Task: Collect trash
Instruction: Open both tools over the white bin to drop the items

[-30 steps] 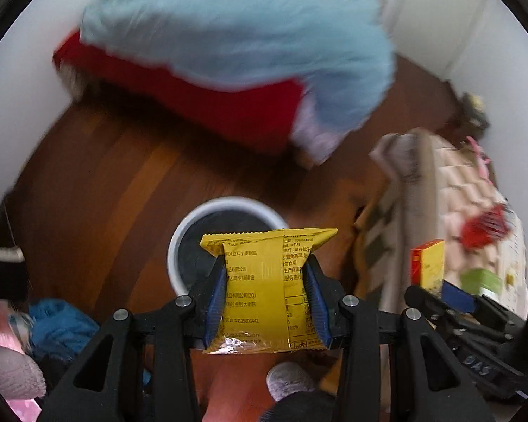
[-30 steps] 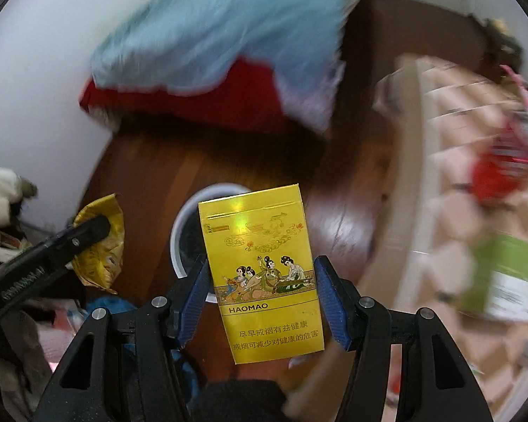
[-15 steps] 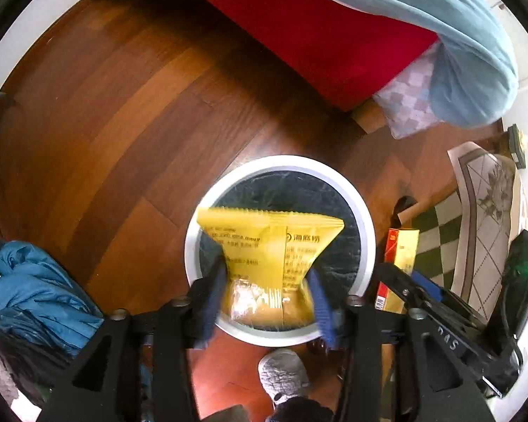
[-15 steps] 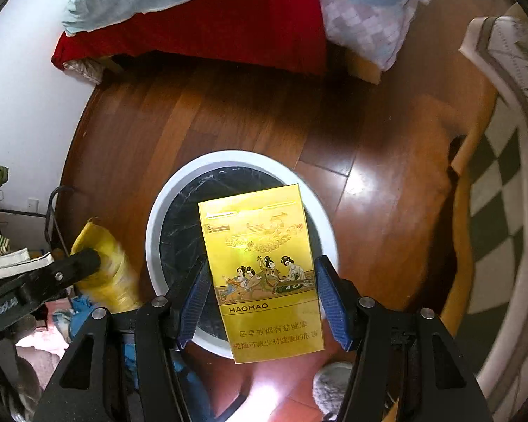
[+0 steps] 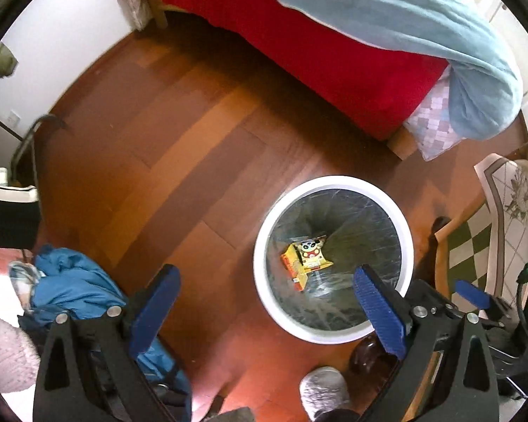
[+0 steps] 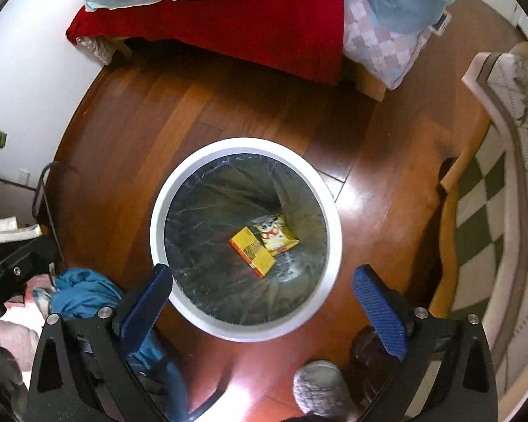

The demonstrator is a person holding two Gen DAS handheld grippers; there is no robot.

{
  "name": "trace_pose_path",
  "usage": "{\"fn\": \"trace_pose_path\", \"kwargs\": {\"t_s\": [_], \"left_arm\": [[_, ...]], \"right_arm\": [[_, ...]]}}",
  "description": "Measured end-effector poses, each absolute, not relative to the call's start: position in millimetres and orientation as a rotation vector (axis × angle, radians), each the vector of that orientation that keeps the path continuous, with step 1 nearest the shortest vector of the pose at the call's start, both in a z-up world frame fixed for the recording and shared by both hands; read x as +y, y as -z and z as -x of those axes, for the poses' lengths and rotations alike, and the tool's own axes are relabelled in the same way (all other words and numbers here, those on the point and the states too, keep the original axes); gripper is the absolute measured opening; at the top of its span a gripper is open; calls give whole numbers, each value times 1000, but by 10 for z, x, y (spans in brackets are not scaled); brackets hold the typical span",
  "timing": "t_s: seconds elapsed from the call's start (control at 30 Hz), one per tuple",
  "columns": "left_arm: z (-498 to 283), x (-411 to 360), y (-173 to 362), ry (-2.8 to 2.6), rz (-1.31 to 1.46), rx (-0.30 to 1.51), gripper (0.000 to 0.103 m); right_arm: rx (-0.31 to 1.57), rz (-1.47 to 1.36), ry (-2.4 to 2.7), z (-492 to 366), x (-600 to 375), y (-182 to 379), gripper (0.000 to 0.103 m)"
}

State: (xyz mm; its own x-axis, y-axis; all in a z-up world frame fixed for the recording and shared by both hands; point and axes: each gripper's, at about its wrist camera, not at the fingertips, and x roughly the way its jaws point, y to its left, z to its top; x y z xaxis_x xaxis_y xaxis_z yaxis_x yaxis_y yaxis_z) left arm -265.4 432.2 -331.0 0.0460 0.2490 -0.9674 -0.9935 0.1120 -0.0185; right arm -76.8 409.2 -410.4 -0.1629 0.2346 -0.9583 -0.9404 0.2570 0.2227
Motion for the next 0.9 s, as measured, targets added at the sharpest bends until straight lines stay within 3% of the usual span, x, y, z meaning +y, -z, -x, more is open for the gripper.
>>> {"fn": "trace_pose_path", "kwargs": {"t_s": [0.53, 0.9], "left_arm": [[2589, 3308, 2247, -1301, 742, 938, 100], [2008, 2545, 1709, -1218, 651, 888, 100]], "right_arm": [[1113, 636, -1289, 708, 3077, 2698, 103], [1061, 400, -1276, 18, 1895, 1875, 103]]}}
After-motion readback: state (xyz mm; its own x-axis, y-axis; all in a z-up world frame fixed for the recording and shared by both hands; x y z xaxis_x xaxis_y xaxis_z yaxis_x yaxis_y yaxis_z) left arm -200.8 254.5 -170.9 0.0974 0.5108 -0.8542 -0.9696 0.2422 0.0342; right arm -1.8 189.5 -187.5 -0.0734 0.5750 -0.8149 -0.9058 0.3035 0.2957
